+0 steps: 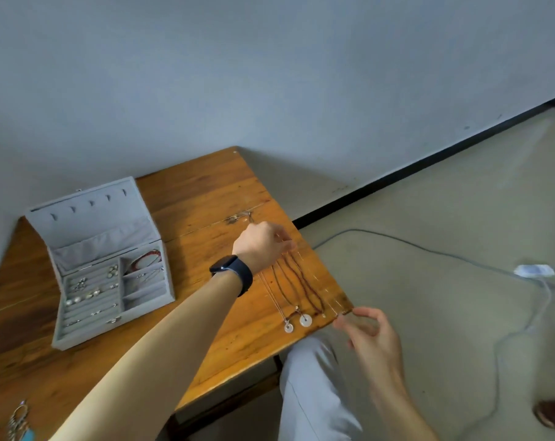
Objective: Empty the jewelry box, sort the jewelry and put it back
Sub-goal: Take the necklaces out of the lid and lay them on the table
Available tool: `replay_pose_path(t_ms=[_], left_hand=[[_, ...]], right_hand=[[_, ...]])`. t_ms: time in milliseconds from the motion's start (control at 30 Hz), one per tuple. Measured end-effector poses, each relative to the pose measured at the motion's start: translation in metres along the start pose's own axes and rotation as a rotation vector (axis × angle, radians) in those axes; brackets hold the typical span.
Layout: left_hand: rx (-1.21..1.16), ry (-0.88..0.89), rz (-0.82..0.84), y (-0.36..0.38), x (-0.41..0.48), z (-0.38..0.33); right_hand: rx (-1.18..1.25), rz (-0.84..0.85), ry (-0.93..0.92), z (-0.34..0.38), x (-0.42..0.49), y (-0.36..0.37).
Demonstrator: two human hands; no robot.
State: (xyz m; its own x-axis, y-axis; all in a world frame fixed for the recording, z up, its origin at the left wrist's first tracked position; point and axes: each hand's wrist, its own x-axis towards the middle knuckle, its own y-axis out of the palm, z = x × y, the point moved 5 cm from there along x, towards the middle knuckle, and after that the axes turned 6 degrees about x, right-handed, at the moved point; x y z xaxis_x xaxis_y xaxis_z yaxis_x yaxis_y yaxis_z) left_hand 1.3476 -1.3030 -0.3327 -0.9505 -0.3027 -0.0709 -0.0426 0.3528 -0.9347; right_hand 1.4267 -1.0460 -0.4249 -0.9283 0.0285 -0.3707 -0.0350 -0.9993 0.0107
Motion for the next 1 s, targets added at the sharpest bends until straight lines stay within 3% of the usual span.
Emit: replay_pose_path(t_ms=[300, 600, 1000], left_hand=[[0.106, 0.07, 0.036, 0.036, 0.029, -0.013], [0.224, 0.17, -0.06, 0.047, 0.041, -0.009], [0.173, 0.146, -0.018, 0.046, 0.048, -0.005]], right_hand=[[-0.146, -0.04, 0.092, -0.018, 0.026, 0.002], [-0.051, 0.106, 0.08, -0.02, 0.034, 0.015], [0.038, 0.174, 0.052, -0.021, 0.03, 0.013]])
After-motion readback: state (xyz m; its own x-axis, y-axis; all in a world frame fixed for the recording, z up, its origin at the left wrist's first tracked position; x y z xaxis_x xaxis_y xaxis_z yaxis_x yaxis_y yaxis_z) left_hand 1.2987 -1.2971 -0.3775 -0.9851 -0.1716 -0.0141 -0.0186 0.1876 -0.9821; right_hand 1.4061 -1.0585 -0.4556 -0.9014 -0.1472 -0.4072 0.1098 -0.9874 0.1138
